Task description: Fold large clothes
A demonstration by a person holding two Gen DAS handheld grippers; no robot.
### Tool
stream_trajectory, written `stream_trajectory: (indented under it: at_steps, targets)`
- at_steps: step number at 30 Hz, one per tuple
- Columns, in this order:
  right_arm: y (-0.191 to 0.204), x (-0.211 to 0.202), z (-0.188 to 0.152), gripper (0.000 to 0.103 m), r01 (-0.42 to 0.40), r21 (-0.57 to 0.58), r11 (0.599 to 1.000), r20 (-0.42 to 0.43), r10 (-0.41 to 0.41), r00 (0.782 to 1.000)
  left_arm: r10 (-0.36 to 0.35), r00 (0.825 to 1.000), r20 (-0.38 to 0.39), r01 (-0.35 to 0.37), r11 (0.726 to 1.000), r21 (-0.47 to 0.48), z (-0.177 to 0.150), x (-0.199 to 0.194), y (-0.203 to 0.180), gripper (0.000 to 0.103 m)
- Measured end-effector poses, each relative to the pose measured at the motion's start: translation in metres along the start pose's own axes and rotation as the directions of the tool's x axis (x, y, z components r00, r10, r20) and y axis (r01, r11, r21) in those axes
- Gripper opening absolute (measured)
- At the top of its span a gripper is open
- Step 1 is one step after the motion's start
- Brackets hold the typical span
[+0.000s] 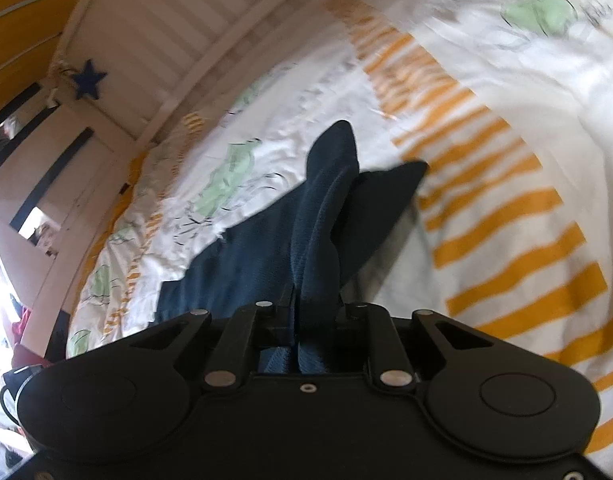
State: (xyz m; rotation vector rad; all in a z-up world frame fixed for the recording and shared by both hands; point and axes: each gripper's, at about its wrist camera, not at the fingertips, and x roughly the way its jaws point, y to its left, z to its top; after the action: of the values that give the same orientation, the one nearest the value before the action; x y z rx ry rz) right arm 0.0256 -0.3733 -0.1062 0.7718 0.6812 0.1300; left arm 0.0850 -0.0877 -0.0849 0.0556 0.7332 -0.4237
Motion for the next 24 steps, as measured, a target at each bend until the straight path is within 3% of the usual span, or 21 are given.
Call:
stream_trajectory:
  at_steps: [5,13,17,21,24]
  targets:
    - [0.024,-0.007,0.009,0.023,-0.023,-0.046,0.999,0.018,0.024,1.0,-0.004,1.0,-0.016,0.004,0.999,0.033,-0.011,0.015,0.001,0.019]
    - [0.102,0.003,0.016,0.022,-0.141,-0.166,0.976,0.006,0.144,0.99,-0.109,0.994,-0.026,0.105,0.988,-0.114,-0.004,0.02,0.033,0.018]
    - [0.153,0.037,0.009,0.022,-0.231,-0.237,0.944,-0.063,0.222,0.973,-0.06,0.998,0.018,0.062,0.977,-0.203,-0.007,-0.01,0.062,0.018]
    - [0.194,0.083,-0.008,0.022,-0.294,-0.282,0.913,-0.148,0.261,0.954,0.109,0.99,0.092,-0.084,0.966,-0.243,-0.012,-0.053,0.093,0.018]
    - [0.217,0.12,-0.028,0.022,-0.32,-0.308,0.896,-0.214,0.262,0.941,0.183,0.977,0.105,-0.138,0.93,-0.34,-0.018,-0.077,0.125,0.018]
